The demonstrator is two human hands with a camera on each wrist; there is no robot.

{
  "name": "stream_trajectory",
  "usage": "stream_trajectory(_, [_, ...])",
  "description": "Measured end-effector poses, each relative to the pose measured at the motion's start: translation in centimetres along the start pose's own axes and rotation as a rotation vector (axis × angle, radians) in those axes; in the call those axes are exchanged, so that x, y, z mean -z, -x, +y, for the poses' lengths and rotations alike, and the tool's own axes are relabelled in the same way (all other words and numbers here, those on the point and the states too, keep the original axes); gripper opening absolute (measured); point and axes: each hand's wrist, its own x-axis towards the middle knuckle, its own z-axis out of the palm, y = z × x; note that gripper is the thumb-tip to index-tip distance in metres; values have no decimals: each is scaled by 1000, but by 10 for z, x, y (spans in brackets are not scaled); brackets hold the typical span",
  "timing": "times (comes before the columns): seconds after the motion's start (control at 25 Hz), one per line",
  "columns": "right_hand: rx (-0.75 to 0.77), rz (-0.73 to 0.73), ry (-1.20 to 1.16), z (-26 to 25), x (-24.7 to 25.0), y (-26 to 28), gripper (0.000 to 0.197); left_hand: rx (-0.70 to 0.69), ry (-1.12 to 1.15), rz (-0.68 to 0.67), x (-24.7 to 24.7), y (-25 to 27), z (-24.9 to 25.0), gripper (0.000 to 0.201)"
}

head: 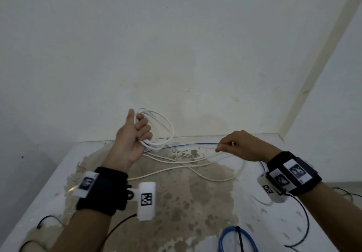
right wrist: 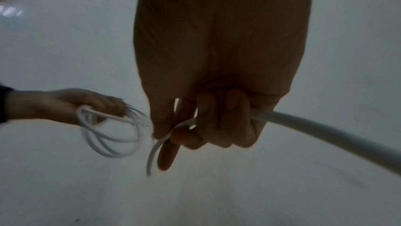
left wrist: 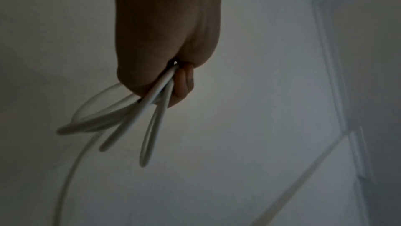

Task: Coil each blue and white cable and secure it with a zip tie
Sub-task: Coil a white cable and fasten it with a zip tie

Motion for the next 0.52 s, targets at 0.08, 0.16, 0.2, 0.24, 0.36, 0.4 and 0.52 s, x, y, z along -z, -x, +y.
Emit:
stream_trajectory(0.08, [151, -123, 60, -49, 3, 6, 17, 50, -111, 33, -10, -3, -26, 37])
stream_trajectory(0.16, [307, -105, 59, -89, 14, 11, 22, 114, -281, 14, -20, 2, -46, 33])
stream_trajectory(0.2, [354, -34, 30, -100, 21, 11, 22, 141, -392, -35, -26, 7, -54, 32])
stream_trajectory(0.24, [380, 57, -8, -105, 29, 9, 20, 169, -508, -95, -31, 13, -61, 32])
stream_trajectory(0.36, [341, 224, -99, -96, 45, 1, 11, 319, -645, -257, -43, 28, -68, 36])
stream_trajectory(0.4, [308, 233, -123, -88, 46, -1, 11, 386, -585, -291, -46, 31, -65, 39])
stream_trajectory(0.52, [181, 288, -236, -61, 43, -4, 15, 496, -362, -392, -45, 33, -54, 41])
